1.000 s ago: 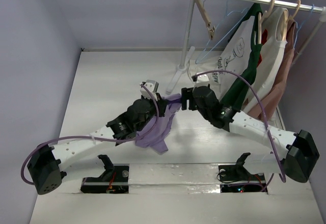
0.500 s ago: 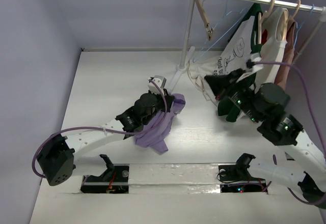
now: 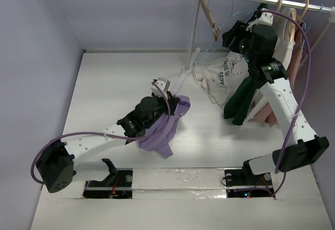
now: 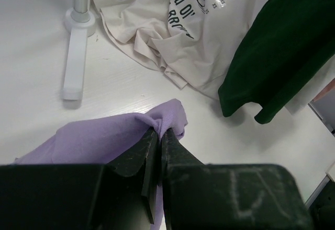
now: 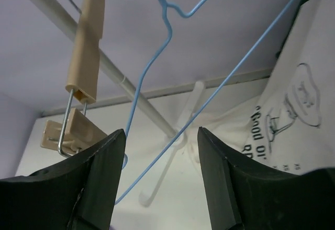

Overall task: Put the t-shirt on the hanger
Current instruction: Pick up the hanger from the clothesline.

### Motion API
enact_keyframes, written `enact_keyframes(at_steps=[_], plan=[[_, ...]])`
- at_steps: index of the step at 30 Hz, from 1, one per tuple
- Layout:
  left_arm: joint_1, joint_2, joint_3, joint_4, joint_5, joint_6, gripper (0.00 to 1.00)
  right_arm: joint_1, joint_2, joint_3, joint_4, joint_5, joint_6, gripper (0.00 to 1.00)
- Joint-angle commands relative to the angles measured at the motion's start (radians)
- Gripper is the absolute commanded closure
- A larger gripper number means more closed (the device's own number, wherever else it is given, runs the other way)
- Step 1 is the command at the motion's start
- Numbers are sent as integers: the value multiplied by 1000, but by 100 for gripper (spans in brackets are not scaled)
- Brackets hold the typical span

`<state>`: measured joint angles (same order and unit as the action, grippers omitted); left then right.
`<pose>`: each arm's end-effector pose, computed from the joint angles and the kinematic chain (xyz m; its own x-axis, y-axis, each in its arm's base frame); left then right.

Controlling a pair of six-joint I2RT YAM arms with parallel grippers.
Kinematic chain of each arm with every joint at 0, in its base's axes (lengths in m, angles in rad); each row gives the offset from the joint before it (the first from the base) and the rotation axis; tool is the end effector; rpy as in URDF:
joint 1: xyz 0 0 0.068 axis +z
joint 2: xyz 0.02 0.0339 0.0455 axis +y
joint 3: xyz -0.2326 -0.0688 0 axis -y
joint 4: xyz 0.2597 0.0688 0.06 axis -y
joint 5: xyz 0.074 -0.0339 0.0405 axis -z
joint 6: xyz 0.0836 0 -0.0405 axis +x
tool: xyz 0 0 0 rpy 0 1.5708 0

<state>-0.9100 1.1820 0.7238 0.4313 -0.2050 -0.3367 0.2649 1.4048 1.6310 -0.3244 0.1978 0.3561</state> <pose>0.2265 -0.2636 0.2635 -0.2297 -0.2316 -0.9453 0.6062 0.7258 -0.3251 0.3676 0.0827 0.4443 -0.1124 0.3237 -0.9395 -0.0307 0.9439 0.3289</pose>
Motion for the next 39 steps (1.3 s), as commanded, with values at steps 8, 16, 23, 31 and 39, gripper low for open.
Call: enact_keyframes(at_steps=[8, 16, 23, 31, 39], plan=[[0, -48, -15, 81, 19, 16, 100, -101, 86, 52, 169, -228, 216, 37], [0, -51, -21, 87, 19, 16, 100, -110, 160, 96, 208, -282, 234, 39], [0, -44, -20, 90, 21, 15, 100, -110, 201, 83, 255, -314, 261, 40], [0, -44, -18, 83, 6, 22, 100, -110, 253, 63, 386, -402, 285, 48], [0, -38, -17, 81, 1, 24, 100, -110, 252, 37, 426, -409, 297, 68]])
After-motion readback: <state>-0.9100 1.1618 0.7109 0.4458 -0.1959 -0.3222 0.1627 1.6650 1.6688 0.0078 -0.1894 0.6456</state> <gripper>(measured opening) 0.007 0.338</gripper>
